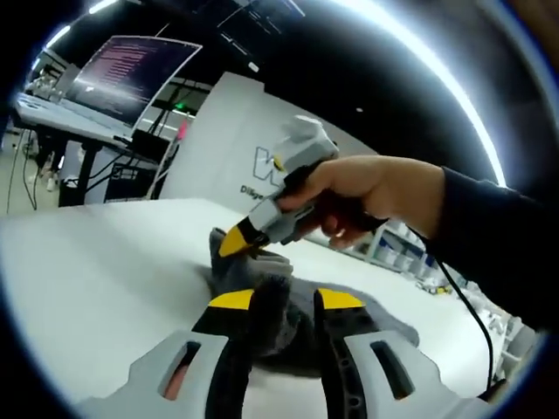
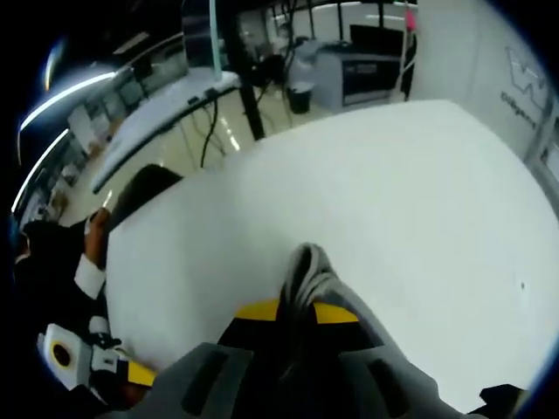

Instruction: Open the folded towel by lifting each exposed corner and separating the folded layers until the towel lies flat within the target outline without major curled edges

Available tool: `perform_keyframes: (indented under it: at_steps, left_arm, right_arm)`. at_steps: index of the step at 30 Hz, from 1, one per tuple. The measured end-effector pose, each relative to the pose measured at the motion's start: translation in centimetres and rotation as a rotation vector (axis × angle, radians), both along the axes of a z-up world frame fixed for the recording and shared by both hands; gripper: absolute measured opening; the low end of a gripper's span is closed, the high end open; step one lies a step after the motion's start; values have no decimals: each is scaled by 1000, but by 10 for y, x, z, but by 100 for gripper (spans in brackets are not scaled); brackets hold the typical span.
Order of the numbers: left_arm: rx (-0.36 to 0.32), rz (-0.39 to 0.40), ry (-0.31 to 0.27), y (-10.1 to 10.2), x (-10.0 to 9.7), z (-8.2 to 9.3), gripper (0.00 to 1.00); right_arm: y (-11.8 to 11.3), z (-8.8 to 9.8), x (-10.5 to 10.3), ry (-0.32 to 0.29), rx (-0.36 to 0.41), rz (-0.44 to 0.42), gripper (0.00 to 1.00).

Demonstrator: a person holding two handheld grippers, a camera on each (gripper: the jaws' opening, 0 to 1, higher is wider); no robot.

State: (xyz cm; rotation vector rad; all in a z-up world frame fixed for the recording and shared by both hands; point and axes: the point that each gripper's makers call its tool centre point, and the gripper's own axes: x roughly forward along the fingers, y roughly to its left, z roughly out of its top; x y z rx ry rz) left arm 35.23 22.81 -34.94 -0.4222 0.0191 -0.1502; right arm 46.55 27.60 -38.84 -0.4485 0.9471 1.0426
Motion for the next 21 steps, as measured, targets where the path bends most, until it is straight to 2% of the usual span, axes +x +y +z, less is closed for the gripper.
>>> perform_keyframes:
  at_steps: [4, 8, 14, 17, 20, 21]
  left_arm:
    - [6, 28, -2, 5, -1, 0, 37]
    - [4, 38, 4, 8, -1, 0, 46]
    - [12, 52, 2, 11, 0, 1, 60]
    - [11, 64, -15, 14, 1, 6, 67]
    - [17, 68, -18, 15, 1, 7, 70]
    - [18, 68, -16, 15, 1, 7, 72]
  right_arm:
    - [4, -3, -2, -18, -7, 13, 10]
    - [13, -2, 0, -78, 0, 62, 22]
    - [24, 1, 0, -78, 4, 94, 35]
    - [27, 2, -5, -53, 16, 126, 49]
    - [30, 6, -5, -64, 14, 122, 76]
    - [34, 8, -5, -64, 29, 130, 78]
